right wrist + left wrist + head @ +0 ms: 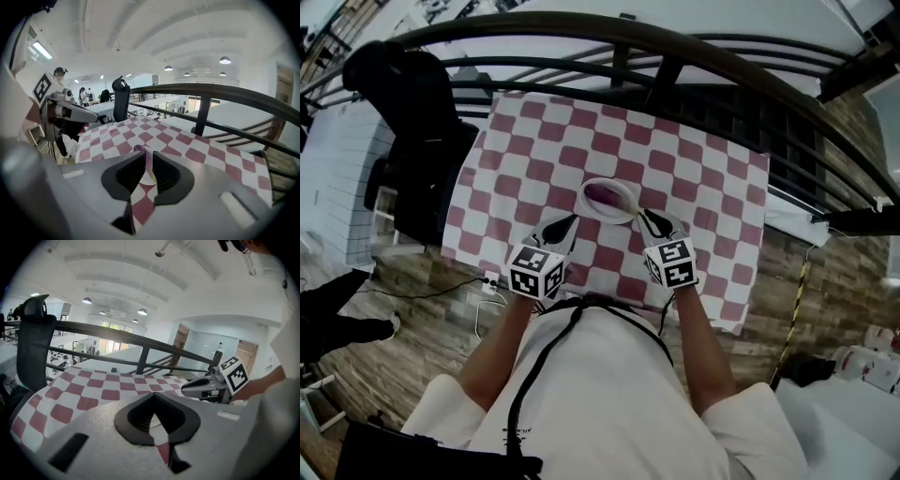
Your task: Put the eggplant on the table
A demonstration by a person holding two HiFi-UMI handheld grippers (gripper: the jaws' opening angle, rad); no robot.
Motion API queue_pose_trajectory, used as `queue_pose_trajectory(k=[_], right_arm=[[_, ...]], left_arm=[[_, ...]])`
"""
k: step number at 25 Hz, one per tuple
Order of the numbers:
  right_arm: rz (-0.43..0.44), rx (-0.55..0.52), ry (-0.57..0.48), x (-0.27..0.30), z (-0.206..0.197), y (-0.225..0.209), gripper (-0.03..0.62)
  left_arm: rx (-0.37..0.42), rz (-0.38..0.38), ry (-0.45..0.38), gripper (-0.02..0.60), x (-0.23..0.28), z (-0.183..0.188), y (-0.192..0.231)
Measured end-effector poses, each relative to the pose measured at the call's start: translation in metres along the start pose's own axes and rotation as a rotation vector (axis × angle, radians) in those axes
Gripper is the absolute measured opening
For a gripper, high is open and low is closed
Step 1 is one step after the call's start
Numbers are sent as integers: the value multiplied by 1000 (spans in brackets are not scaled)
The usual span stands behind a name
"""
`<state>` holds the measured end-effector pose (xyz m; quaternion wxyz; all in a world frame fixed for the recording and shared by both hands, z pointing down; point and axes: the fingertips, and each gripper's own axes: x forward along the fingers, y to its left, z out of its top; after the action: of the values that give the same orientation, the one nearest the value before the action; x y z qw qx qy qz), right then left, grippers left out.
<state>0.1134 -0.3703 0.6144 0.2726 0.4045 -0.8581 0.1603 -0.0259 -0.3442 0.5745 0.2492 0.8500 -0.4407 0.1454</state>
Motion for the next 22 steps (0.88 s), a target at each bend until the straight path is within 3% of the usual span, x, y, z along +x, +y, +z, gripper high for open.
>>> queue_pose_trajectory(k=[8, 22], right_arm=[[-58, 163, -124, -56, 13, 15, 6], [-132, 227, -235, -127, 24, 53, 6]], left_arm=[[47, -72, -30, 5, -20, 11, -19], [75, -149, -75, 5, -55, 21, -34]])
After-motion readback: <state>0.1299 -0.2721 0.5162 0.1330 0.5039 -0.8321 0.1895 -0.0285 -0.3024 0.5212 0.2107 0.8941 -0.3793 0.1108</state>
